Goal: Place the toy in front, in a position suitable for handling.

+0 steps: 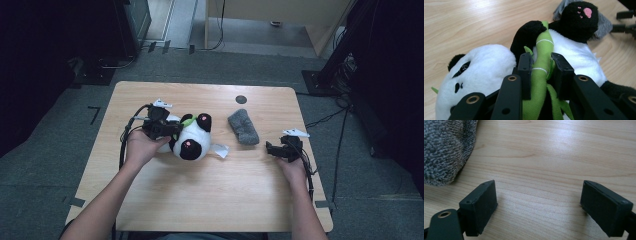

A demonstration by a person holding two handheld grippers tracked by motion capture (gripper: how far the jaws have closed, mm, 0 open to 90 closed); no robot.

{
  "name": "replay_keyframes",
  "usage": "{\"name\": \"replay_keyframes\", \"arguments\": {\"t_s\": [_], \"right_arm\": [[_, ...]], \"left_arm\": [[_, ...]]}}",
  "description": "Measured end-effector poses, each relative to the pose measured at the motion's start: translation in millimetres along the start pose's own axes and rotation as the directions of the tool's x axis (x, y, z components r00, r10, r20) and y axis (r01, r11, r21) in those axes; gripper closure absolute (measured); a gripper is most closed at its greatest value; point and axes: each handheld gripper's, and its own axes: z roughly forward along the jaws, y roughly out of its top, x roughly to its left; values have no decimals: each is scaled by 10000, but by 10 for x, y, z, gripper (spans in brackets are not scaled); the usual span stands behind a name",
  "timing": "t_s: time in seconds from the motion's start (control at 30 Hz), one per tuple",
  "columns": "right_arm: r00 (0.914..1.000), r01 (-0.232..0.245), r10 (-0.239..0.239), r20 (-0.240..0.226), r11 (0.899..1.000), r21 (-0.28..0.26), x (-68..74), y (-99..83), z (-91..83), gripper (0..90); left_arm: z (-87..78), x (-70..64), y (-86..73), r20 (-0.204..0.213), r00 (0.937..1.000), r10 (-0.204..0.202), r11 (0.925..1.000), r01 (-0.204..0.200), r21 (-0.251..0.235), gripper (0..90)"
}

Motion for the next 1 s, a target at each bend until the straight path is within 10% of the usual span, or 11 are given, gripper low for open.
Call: {"name": "replay_keyframes", "arguments": {"t_s": [0.6,1.0], "right_arm": [[9999,-95,94,117,9999,89,12,17,2,149],[9998,-182,182,12,9996,198,59,161,-47,234]], "left_arm": [[118,-430,-267,537,9942,-933,9954,943,-155,711],[115,-441,-326,503,9985,-230,9969,267,-743,594]]}}
